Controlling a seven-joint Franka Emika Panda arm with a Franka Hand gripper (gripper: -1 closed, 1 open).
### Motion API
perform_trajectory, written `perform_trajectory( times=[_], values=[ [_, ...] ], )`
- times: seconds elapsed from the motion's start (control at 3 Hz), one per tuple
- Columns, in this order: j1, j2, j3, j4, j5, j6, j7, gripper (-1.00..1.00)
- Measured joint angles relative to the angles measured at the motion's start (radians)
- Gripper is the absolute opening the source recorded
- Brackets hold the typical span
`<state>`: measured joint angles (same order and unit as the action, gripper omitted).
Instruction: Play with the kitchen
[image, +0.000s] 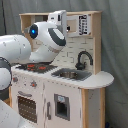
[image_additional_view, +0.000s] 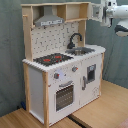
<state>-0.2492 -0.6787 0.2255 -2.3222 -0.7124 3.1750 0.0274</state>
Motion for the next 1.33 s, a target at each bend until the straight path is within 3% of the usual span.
perform_trajectory(
  times=[0.33,1.33],
  values=[
    [0.000,0.015,0.090,0.030,0.001,0.019,0.034,-1.00],
    [-0.040,0.229,0.217,0.226,0.001,0.018,0.041,-1.00]
  ],
)
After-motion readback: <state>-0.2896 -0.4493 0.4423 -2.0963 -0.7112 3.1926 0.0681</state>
